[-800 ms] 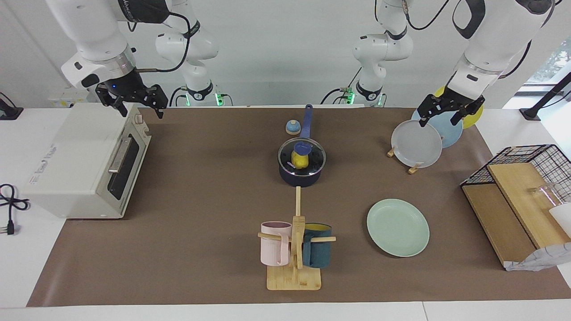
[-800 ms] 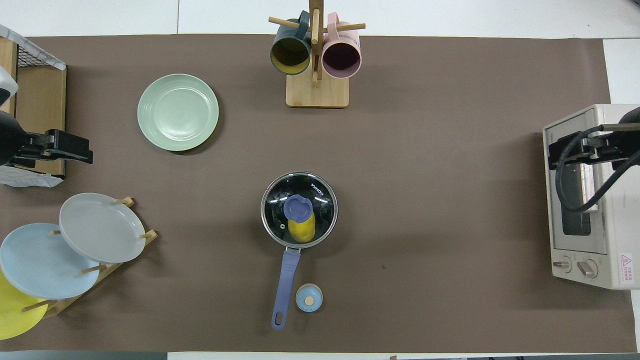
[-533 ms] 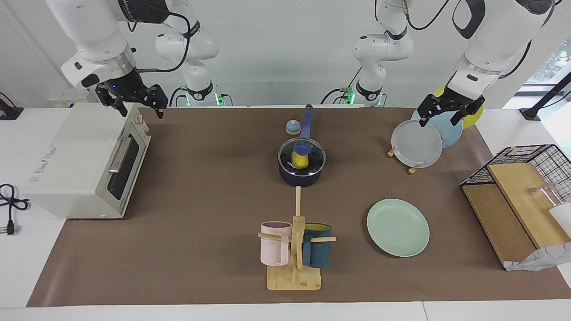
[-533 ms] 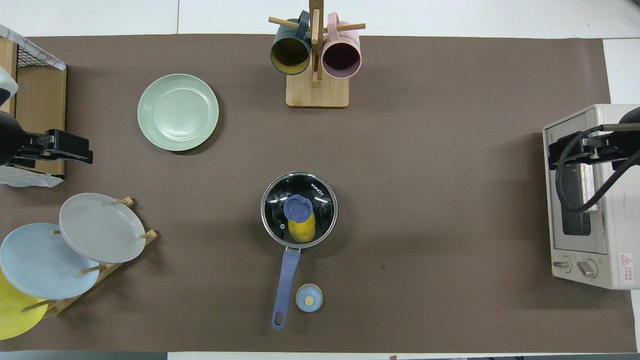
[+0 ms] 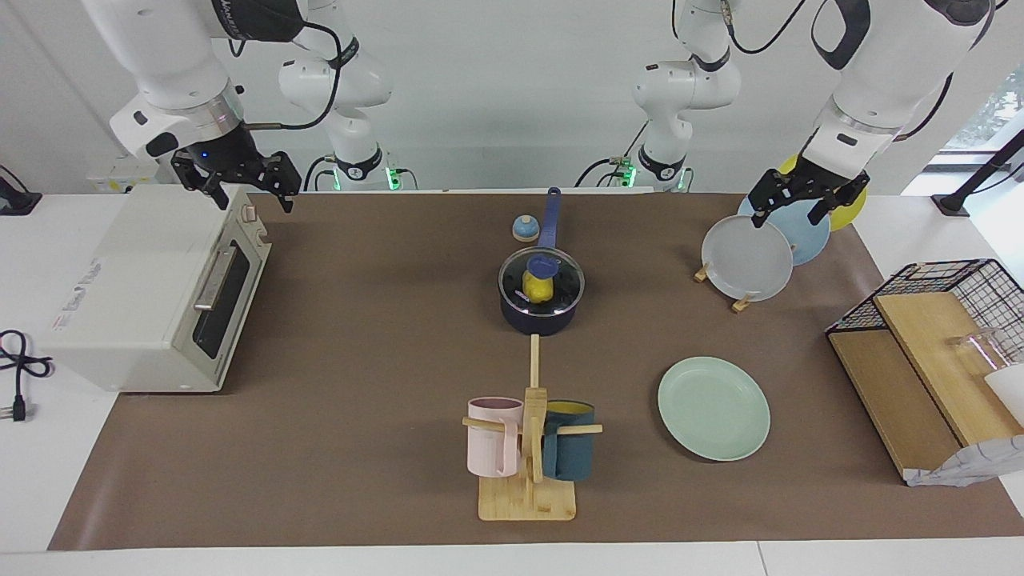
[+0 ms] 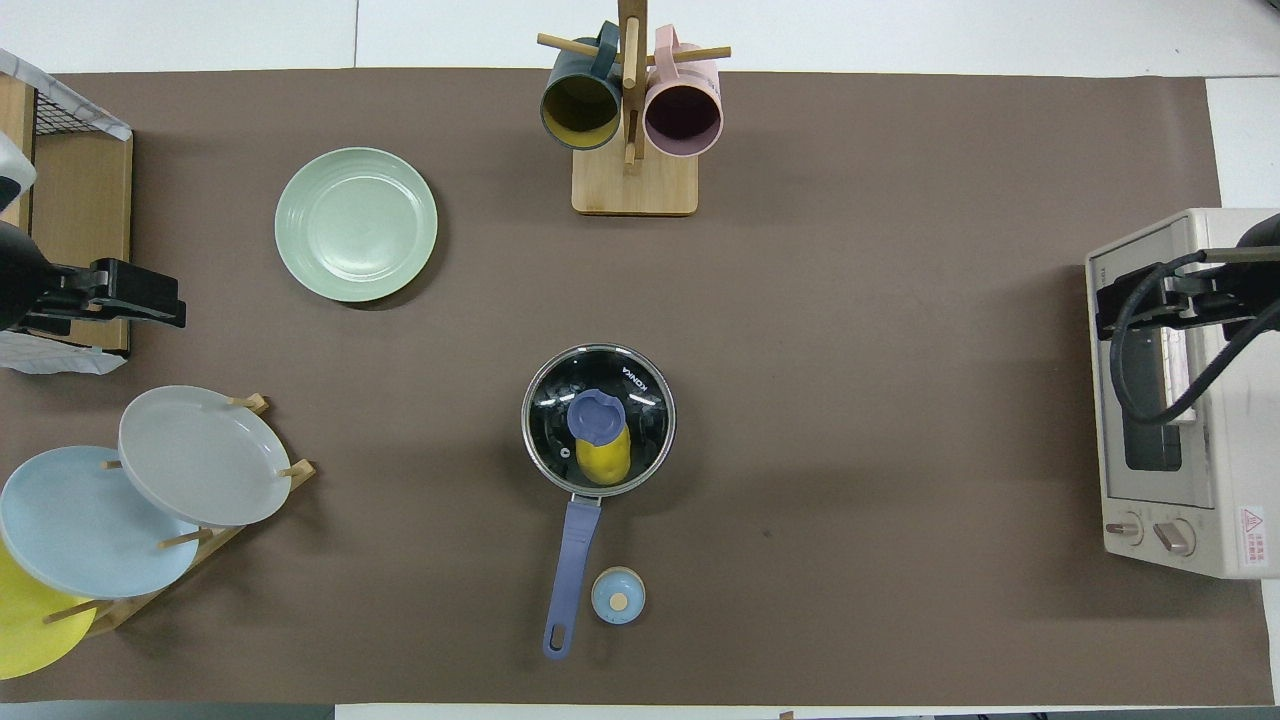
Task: Transfer potato from pot to plate
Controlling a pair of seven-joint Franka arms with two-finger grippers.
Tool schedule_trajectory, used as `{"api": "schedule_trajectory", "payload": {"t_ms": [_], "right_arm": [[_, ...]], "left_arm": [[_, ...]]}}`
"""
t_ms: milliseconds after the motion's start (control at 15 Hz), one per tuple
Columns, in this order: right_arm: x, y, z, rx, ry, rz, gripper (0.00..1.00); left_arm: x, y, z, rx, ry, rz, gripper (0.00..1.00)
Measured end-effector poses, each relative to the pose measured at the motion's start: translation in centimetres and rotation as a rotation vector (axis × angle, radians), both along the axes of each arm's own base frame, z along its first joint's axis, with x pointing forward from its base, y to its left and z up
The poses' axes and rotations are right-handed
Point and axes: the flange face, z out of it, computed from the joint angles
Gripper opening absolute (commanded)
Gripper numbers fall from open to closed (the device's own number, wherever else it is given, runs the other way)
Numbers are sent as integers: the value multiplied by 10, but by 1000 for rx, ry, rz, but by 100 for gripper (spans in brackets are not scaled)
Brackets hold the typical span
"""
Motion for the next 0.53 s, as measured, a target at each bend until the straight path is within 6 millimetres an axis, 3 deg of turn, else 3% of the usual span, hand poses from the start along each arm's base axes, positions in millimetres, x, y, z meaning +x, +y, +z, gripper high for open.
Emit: {"api": "schedule_trajectory", "payload": {"t_ms": [333, 400, 533], "right_arm": [[2, 23, -13, 53, -35, 40, 100], [3, 39, -13, 79, -49, 67, 100], [-1, 94, -14, 96, -66, 102, 100]], "left_arm": [[0, 0, 0, 0, 0, 0, 100], [0, 0, 0, 0, 0, 0, 100], [0, 0, 0, 0, 0, 0, 100]]}}
